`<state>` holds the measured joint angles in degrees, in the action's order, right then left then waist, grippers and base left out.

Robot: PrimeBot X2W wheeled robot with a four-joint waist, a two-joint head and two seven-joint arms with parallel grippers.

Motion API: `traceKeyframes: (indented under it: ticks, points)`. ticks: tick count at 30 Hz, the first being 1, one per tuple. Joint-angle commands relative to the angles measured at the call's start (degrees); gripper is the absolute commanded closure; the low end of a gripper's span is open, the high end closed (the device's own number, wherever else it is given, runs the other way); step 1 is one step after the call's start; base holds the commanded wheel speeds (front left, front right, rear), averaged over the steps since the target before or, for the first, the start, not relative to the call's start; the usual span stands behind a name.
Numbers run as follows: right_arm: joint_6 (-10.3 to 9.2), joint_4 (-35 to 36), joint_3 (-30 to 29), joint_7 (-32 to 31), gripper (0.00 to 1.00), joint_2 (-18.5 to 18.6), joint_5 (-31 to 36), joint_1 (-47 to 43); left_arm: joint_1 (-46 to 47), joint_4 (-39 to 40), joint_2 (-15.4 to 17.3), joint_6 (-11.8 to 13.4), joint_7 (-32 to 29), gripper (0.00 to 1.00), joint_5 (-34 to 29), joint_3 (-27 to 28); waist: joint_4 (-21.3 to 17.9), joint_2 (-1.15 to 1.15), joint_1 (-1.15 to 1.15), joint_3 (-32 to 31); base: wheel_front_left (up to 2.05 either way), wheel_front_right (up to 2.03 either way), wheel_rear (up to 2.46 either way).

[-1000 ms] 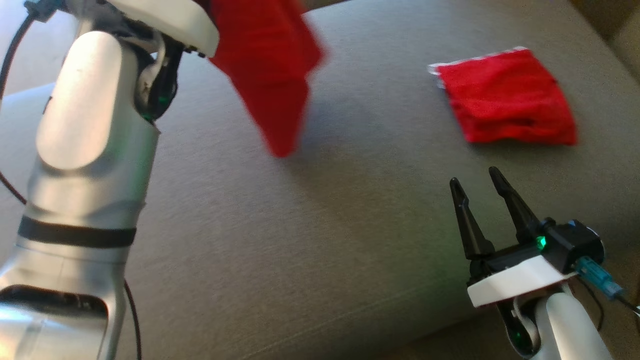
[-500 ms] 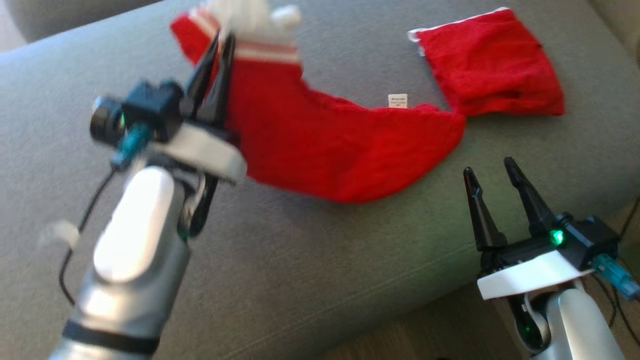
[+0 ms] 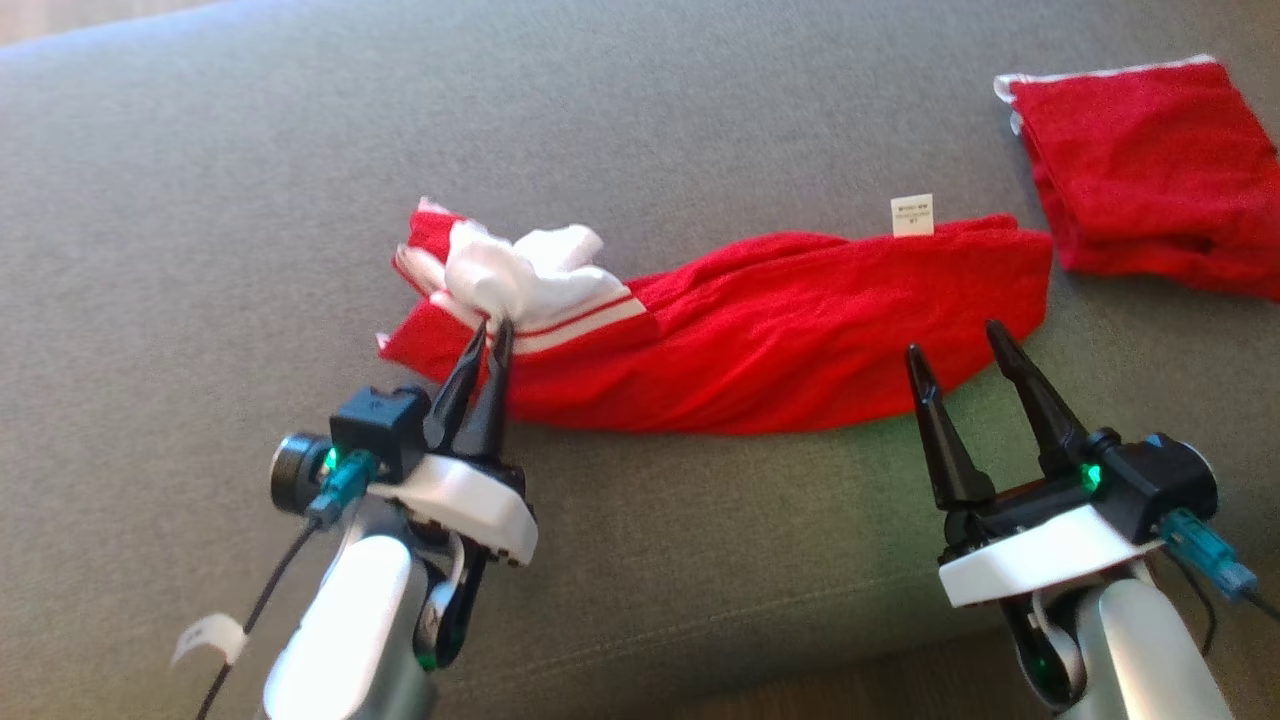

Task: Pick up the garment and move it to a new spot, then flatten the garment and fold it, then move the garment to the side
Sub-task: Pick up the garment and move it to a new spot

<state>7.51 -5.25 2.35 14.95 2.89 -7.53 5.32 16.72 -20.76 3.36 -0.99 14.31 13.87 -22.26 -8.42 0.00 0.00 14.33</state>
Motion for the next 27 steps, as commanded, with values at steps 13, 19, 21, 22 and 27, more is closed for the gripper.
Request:
traceKeyframes:
  ticks: [13, 19, 21, 22, 27]
  points:
    - [-0.02, -1.7, 3.9, 0.1, 0.0, 0.0, 0.1, -2.2, -10.6, 10.1, -0.5, 5.2, 0.7, 0.0, 1.3, 4.8, 3.3, 0.0, 0.0, -10.8, 0.0, 0.0, 0.0]
    - [-0.02, -2.3, 3.3, 0.1, 0.0, 0.0, -0.4, -4.3, -17.0, 19.7, -0.5, 8.3, 0.7, 0.0, -1.3, 9.1, 4.4, 0.0, 0.0, -13.9, 0.0, 0.0, 0.0]
    - [-0.02, -2.4, 2.7, 0.1, 0.0, 0.0, -0.5, -5.0, -19.1, 22.1, -0.5, 8.8, 0.7, 0.0, -2.5, 10.5, 4.9, 0.0, 0.0, -14.8, 0.0, 0.0, 0.0]
    - [-0.02, -2.5, 2.3, 0.1, 0.0, 0.0, -0.6, -5.4, -20.2, 23.0, -0.5, 9.0, 0.7, 0.0, -2.6, 11.1, 5.2, 0.0, 0.0, -15.2, 0.0, 0.0, 0.0]
    - [-0.02, -2.8, 0.6, 0.1, 0.0, 0.0, -0.6, -7.6, -25.0, 25.7, -0.5, 8.4, 0.7, 0.0, -5.5, 12.9, 6.2, 0.0, 0.0, -17.7, 0.0, 0.0, 0.0]
